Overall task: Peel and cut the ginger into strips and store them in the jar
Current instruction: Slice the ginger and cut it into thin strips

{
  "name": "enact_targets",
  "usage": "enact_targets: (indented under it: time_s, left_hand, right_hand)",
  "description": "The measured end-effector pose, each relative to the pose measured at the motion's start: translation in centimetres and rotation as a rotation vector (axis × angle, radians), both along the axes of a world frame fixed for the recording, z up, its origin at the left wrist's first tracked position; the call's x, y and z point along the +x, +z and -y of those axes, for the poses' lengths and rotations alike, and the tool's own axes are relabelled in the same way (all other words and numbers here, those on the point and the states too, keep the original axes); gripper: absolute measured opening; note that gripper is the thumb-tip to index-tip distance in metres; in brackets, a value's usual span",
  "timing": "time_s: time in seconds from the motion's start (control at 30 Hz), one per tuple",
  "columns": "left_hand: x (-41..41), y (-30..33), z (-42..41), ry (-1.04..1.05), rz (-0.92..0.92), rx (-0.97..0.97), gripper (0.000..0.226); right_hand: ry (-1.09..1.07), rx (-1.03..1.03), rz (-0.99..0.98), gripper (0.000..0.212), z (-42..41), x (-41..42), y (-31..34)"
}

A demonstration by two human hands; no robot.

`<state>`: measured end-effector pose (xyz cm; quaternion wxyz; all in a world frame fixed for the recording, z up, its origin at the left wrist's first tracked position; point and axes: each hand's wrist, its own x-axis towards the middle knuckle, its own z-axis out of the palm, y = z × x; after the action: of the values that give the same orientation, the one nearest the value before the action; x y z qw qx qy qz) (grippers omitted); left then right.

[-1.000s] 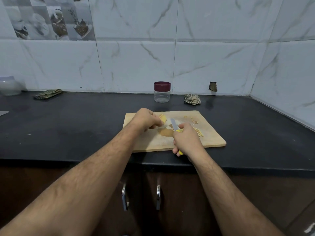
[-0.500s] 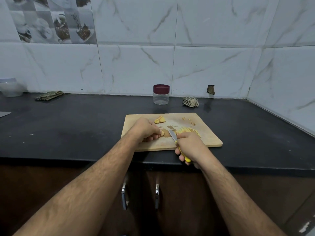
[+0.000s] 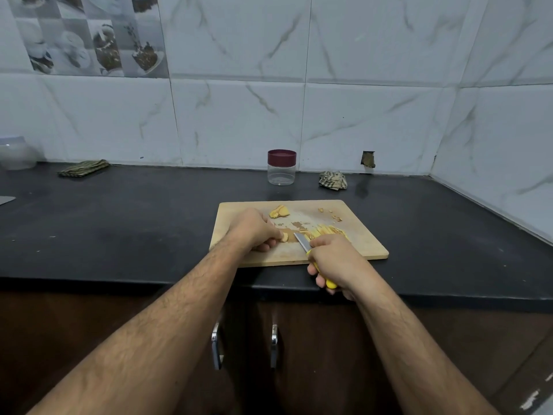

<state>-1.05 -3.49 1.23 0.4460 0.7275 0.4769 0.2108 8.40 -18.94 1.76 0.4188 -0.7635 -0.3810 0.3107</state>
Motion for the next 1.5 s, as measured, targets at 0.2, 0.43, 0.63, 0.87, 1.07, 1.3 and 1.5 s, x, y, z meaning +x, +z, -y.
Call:
enact_targets:
  time_s: [0.2,0.43,0.63,0.87,1.07,1.3,1.5]
  left_hand:
    - [-0.1,-0.1,0.0,0.0,0.028,0.017,0.006]
    - [-0.5,0.6,0.5,-0.118,-0.036,0.045,0.013]
    - [-0.4,0.1,0.2,-0.133,-0.073,0.119,0.011]
    - [-0.4,-0.7,-0.3,-0.147,-0.116,0.234,0.012]
    - [-0.4,-0.4,-0.1,-0.169,-0.122,0.24,0.014]
    - [-0.3,-0.4,-0.2,-0.182,-0.145,0.26,0.013]
    - [-0.2,-0.8,-0.4,-0.188,-0.141,0.306,0.012]
  right_hand:
    - [0.016,-0.037,0.115,0.049,0.1,-0.3,-0.3]
    - [0.073,-0.084,0.532,0.064,0.2,-1.5,0.5]
    - [0.112,-0.079,0.612,0.068,-0.2,-2.3,0.6]
    - [0.098,-0.094,0.657,0.062,-0.6,-2.2,0.5]
    - [0.109,-0.11,0.671,0.061,-0.7,-2.5,0.6]
    - [0.105,-0.132,0.693,0.058,-0.8,-2.6,0.3]
    - [0.095,-0.159,0.743,0.043,-1.7,-3.3,-0.2]
